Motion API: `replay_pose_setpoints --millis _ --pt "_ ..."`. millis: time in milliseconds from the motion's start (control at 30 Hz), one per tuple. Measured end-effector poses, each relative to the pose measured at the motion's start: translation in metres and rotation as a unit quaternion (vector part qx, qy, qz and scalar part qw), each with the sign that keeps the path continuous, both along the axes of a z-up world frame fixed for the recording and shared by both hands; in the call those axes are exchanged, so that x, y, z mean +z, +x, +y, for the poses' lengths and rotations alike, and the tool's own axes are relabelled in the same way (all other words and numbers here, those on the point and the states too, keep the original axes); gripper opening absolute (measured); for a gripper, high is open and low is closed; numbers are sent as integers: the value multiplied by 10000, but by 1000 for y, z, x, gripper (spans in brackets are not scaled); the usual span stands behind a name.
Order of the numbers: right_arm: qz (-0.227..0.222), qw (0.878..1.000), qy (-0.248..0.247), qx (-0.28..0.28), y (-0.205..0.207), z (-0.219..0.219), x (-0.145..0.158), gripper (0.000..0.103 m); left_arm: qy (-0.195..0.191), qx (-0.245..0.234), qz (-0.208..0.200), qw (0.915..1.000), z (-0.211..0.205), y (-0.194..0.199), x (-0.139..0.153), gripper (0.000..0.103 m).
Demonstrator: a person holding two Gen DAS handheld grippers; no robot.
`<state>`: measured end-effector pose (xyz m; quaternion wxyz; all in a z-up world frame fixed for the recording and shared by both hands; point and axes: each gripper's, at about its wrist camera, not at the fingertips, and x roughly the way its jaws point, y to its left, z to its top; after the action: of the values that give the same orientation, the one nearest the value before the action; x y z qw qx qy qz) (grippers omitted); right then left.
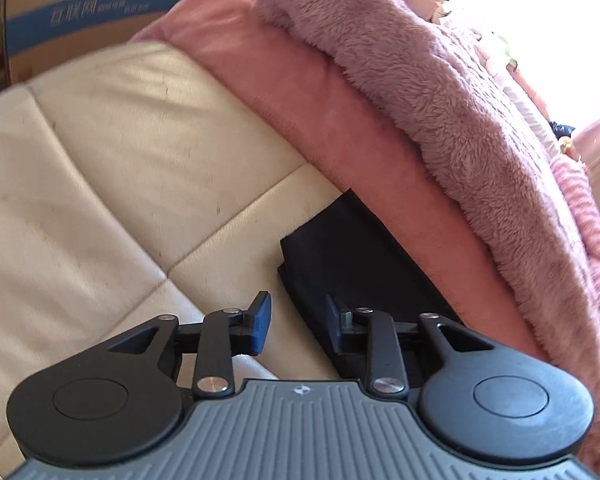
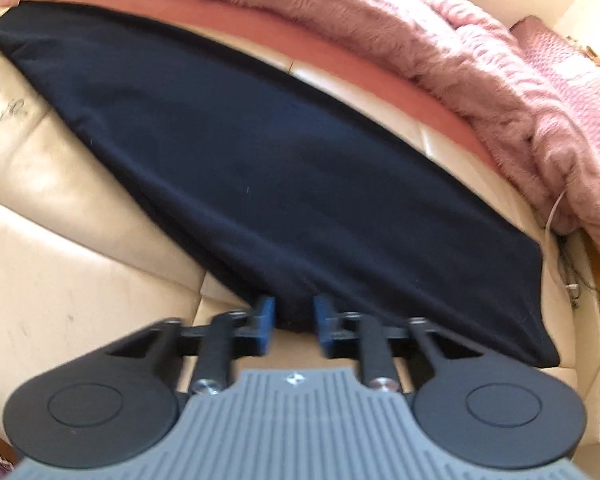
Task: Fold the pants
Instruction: 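Grasp the end of the black pants with the left gripper and lift, then fold the held end back over the pants and open the left gripper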
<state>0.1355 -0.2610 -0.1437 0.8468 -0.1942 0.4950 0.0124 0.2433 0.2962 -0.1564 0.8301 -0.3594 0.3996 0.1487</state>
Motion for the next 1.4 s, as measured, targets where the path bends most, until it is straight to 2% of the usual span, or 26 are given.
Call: replay_pose_setpoints --millis 133,267,333,467,567,600,667,700,733,800,833,900,967,1067,1133,1300,1400 --pt "-48 9997 184 -169 -4 -10 4 0 -410 66 -46 9991 4 -7 -4 34" --pt "338 9977 330 -484 -6 -23 -11 0 -459 124 -73 9988 4 -11 -8 36" --pt "333 9979 323 -461 -7 -23 -12 0 -503 115 -128 9986 4 -12 -9 41" --pt "371 9974 401 -471 -4 -25 -11 0 -384 174 -212 9989 -2 -11 -12 42" --pt "349 9966 540 -522 -2 -28 -10 4 -86 297 -281 9991 -14 -9 -14 40" --pt "322 9962 608 -536 -2 -30 -8 8 59 320 -286 9991 -20 -8 -14 33" --pt "185 9952 805 -531 -2 -30 0 22 519 319 -176 9980 -35 -4 -10 30" --pt "78 9948 876 -518 -2 -29 6 33 709 286 -142 9970 -42 -1 -9 29" --pt "-8 9949 877 -506 -1 -28 9 39 853 208 -132 9961 -49 3 -9 26" --pt "-182 9958 764 -464 2 -26 15 39 1131 177 -52 9934 -58 8 -9 19" --pt "-225 9960 723 -469 3 -25 17 39 1185 128 -58 9929 -60 10 -9 12" --pt "-300 9955 702 -555 8 -28 20 39 1225 22 -72 9924 -63 12 -8 8" --pt "-379 9942 754 -669 10 -33 23 39 1381 66 -105 9903 -62 9 -4 6" --pt "-468 9930 796 -743 13 -40 27 39 1390 112 -299 9898 -53 -3 8 5" --pt "-493 9927 817 -744 17 -41 28 39 1576 122 -384 9867 -45 -15 20 5" --pt "-550 9903 1084 -678 17 -33 30 39 1835 505 -291 9813 -8 -50 46 4" --pt "-504 9884 1319 -556 19 -24 26 39 1967 458 -555 9778 -4 -71 71 4"
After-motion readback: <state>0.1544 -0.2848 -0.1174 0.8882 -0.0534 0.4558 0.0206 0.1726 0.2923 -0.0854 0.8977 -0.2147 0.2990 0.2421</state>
